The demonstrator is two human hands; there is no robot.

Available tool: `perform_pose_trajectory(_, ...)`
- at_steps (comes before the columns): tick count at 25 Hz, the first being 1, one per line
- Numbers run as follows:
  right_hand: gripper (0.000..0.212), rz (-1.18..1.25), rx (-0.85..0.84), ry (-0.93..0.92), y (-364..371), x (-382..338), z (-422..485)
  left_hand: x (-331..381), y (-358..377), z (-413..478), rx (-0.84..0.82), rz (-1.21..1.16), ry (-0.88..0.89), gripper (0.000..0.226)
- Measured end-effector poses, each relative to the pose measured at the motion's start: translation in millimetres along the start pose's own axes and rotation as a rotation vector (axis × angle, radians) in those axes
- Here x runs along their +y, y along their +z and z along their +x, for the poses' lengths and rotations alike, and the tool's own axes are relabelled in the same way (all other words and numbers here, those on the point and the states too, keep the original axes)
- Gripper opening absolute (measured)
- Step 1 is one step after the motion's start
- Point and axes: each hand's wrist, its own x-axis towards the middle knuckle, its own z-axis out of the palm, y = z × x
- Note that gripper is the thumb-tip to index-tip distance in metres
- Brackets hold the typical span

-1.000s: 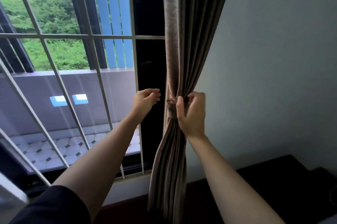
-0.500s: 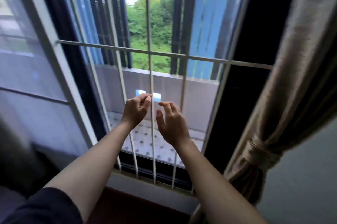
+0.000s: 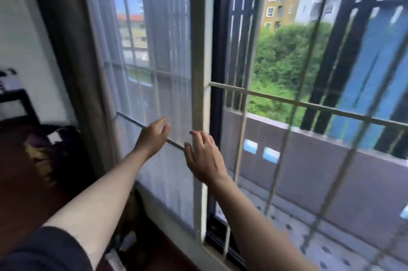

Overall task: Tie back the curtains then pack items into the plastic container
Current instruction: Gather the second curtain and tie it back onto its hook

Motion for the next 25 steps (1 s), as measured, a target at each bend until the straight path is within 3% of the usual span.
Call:
perform_pose_trajectory(5, 0.046, 0.066, -0.108, 0.000, 108.2, -52.6, 74.5, -112.2, -51.3, 44.8, -0.049, 0.069, -0.132, 0.059)
perform_pose_trajectory(15, 0.044, 0.215, -0.360, -0.123, 254.1, -123.5, 162.5, -227.6, -123.8, 97.8, 0.152, 0.165, -0.255, 0.045)
perform_pose_trajectory(25, 0.050, 0.251, -0.421, -0.073, 404.6, -220.7, 240.6, -367.7, -226.3, 166.7, 0.209, 0.218, -0.347, 0.045)
